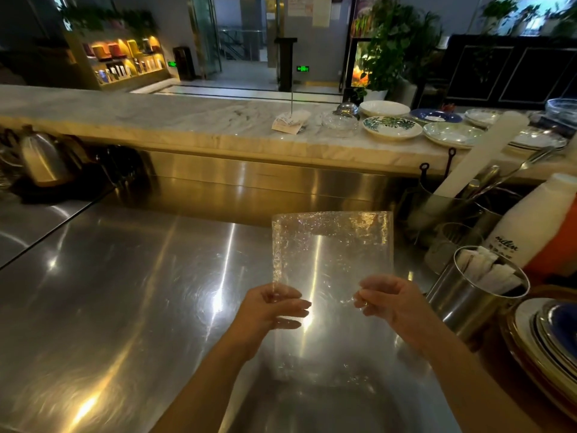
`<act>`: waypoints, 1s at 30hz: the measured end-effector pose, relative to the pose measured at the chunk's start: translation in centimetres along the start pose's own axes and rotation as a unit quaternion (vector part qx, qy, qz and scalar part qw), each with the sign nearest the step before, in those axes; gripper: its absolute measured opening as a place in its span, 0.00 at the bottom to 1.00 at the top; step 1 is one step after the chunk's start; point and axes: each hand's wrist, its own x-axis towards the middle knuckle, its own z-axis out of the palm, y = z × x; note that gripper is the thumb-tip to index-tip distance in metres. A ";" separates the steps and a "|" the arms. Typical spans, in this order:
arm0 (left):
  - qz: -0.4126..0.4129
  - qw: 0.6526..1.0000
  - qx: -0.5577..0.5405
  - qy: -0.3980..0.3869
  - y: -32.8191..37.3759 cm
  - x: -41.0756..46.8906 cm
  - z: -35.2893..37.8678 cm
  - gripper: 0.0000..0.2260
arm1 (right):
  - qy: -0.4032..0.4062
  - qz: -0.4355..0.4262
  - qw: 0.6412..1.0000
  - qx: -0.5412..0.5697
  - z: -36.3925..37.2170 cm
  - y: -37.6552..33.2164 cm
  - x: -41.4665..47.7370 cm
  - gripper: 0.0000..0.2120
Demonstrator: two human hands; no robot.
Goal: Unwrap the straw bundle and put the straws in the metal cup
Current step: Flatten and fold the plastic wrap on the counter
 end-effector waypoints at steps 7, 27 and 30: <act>0.002 0.999 -0.015 0.041 -0.1 0.2 -0.5 0.12 | 0.003 0.028 0.998 -0.057 -0.8 0.5 -0.4 0.09; 0.028 0.998 0.056 -0.022 0.9 -0.8 -1.1 0.22 | -0.050 0.084 0.995 -0.022 -2.6 2.0 -0.6 0.19; 0.025 0.996 0.083 -0.025 0.7 -0.7 -1.2 0.23 | -0.056 0.085 0.995 0.013 -2.5 1.9 -0.7 0.16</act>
